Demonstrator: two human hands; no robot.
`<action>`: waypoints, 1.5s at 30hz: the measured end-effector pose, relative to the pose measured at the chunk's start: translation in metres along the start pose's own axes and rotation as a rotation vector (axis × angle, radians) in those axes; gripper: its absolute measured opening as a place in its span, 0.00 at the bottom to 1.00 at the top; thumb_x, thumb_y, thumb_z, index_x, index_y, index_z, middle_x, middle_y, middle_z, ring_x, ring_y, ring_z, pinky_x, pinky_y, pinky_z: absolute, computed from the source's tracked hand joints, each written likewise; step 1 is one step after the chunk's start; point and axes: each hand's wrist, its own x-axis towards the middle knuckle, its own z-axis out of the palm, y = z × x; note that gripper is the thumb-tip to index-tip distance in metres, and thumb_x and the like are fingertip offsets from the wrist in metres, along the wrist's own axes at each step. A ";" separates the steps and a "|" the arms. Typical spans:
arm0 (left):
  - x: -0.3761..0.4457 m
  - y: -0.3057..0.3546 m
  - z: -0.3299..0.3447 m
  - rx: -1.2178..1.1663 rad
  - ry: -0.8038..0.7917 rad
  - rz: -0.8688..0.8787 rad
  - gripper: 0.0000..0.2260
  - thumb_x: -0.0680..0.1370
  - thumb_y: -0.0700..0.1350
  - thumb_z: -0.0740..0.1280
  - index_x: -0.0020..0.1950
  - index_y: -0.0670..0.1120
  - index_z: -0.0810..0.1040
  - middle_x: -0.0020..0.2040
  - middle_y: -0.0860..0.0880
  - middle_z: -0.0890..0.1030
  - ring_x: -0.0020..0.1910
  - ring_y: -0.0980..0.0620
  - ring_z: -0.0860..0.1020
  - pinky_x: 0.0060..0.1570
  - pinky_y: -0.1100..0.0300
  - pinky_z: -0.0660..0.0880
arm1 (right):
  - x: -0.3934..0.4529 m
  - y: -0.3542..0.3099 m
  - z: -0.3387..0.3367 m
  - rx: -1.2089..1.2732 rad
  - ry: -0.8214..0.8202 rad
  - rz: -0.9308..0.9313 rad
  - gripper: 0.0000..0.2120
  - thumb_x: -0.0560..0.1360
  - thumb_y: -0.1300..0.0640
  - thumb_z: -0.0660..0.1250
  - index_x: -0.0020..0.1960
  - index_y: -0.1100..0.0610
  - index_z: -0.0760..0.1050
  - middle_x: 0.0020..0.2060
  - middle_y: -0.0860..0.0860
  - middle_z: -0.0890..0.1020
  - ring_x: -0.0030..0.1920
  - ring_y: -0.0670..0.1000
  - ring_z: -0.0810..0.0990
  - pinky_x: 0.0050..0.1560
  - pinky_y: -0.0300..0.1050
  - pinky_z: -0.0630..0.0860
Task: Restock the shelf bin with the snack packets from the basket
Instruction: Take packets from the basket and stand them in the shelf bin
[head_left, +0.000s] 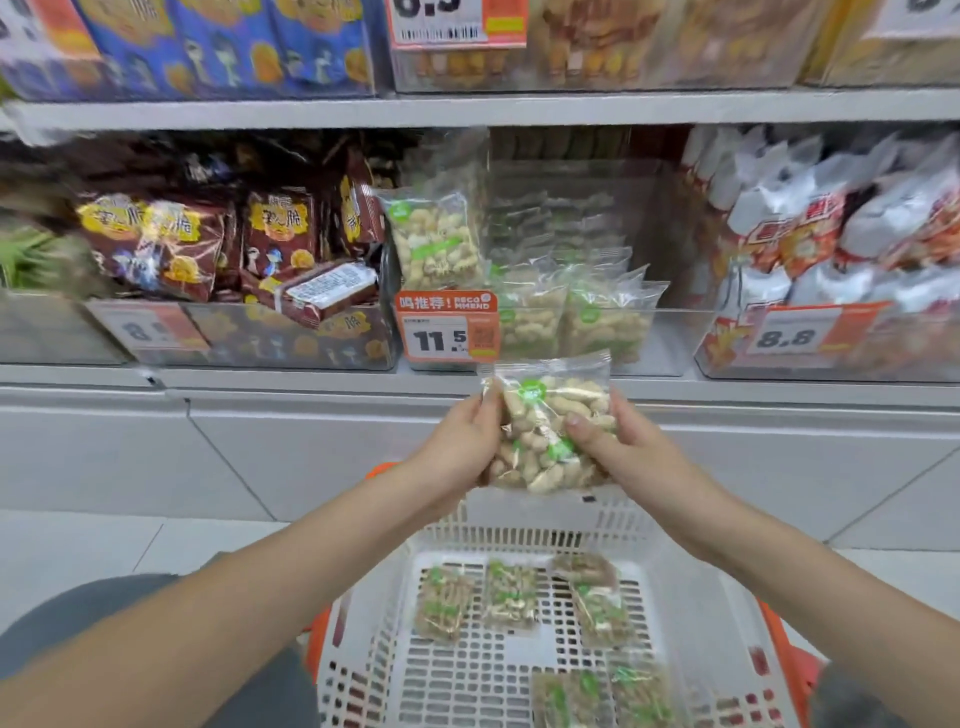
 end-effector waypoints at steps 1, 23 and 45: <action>0.000 0.004 0.001 -0.141 -0.044 -0.088 0.26 0.80 0.62 0.50 0.46 0.43 0.77 0.39 0.42 0.80 0.36 0.48 0.78 0.39 0.58 0.77 | 0.002 0.002 0.003 -0.052 -0.002 -0.016 0.30 0.65 0.30 0.68 0.59 0.48 0.71 0.58 0.48 0.80 0.59 0.48 0.79 0.63 0.54 0.73; -0.003 0.023 0.039 -0.083 -0.320 0.203 0.33 0.62 0.23 0.74 0.61 0.39 0.67 0.52 0.47 0.83 0.50 0.53 0.83 0.44 0.63 0.79 | 0.012 -0.022 -0.022 0.258 0.131 -0.166 0.29 0.55 0.62 0.81 0.52 0.53 0.71 0.41 0.48 0.86 0.41 0.47 0.85 0.37 0.37 0.79; 0.023 0.050 0.018 0.132 -0.130 0.423 0.35 0.60 0.44 0.81 0.57 0.59 0.63 0.58 0.49 0.78 0.60 0.46 0.78 0.56 0.52 0.77 | 0.041 -0.042 -0.022 0.219 0.050 -0.152 0.27 0.58 0.62 0.76 0.55 0.56 0.73 0.45 0.50 0.86 0.47 0.47 0.84 0.42 0.37 0.79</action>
